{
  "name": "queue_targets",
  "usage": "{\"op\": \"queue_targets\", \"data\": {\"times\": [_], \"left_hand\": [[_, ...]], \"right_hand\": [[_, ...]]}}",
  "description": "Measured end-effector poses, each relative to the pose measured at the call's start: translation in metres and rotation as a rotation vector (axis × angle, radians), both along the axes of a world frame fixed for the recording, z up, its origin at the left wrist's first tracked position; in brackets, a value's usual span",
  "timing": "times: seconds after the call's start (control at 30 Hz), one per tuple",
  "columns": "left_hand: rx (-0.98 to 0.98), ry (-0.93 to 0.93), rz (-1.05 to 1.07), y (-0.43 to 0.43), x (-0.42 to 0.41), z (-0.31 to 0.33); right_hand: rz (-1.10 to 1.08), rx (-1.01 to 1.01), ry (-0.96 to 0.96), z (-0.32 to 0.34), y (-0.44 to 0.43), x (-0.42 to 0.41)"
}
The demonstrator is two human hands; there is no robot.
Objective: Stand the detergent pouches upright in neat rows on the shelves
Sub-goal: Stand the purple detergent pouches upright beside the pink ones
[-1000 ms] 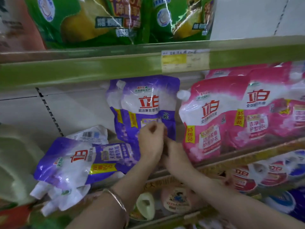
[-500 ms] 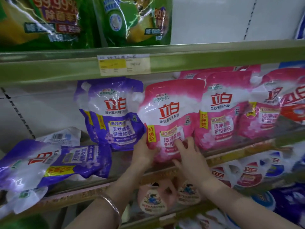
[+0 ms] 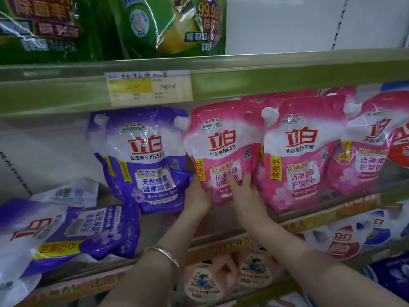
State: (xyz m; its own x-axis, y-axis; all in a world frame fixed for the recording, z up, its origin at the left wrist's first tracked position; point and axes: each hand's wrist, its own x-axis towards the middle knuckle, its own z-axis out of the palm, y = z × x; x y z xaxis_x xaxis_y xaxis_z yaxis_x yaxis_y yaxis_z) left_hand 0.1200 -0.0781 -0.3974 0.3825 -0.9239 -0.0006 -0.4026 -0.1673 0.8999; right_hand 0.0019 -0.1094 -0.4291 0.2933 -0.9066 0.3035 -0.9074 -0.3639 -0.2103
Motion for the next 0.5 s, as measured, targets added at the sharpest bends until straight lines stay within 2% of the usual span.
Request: {"op": "queue_targets", "data": {"times": [0.2,0.5], "left_hand": [[-0.046,0.025,0.073,-0.019,0.001,-0.003],[-0.123,-0.051,0.179,-0.037,0.016,-0.002]], "right_hand": [[-0.013,0.012,0.045,0.000,-0.014,0.016],[0.007,0.067,0.056,0.011,-0.037,0.036]]}}
